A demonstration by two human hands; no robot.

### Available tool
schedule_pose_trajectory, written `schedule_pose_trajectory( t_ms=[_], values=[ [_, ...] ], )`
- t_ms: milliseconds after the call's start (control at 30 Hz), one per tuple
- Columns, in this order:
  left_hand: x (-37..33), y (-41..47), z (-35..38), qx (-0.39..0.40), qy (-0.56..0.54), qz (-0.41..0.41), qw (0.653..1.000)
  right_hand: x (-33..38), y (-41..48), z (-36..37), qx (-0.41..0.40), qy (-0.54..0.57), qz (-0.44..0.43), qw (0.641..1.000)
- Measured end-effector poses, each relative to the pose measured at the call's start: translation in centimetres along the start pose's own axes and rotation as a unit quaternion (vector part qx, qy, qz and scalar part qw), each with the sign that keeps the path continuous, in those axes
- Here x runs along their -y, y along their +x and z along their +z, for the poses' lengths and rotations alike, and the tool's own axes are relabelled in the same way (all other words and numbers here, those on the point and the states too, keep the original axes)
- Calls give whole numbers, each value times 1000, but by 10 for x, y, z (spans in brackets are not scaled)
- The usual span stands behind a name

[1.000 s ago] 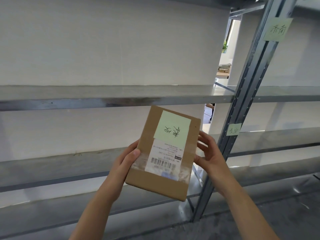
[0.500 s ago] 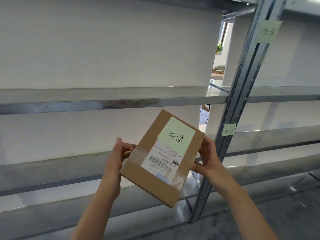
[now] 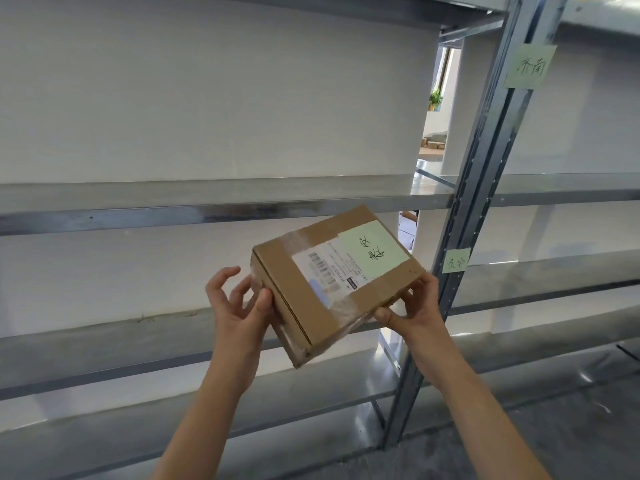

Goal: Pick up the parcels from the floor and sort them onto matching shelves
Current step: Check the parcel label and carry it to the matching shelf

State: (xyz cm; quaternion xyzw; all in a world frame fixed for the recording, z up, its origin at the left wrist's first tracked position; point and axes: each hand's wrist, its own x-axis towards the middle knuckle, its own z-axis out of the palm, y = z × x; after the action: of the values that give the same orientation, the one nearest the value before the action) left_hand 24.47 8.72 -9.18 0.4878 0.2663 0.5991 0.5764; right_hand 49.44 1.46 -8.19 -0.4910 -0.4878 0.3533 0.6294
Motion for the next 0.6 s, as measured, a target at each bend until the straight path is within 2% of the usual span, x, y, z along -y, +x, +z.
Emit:
schedule_pose_trajectory(
  t_ms=[67, 233, 400, 533, 600],
  values=[
    [-3, 5, 8, -42, 9, 17, 999, 2, 0, 1, 3, 2, 14, 1000],
    [-1, 7, 7, -49, -3, 47, 998, 5, -2, 4, 2, 8, 9, 1000],
    [7, 2, -5, 88, 42, 20, 995, 6, -2, 6, 3, 0, -22, 1000],
    [0, 5, -16, 218, 112, 4, 969, 6, -3, 3, 22, -1, -17, 1000],
    [-3, 5, -16, 228, 130, -8, 965, 6, -3, 2, 45, 3, -3, 999]
  ],
)
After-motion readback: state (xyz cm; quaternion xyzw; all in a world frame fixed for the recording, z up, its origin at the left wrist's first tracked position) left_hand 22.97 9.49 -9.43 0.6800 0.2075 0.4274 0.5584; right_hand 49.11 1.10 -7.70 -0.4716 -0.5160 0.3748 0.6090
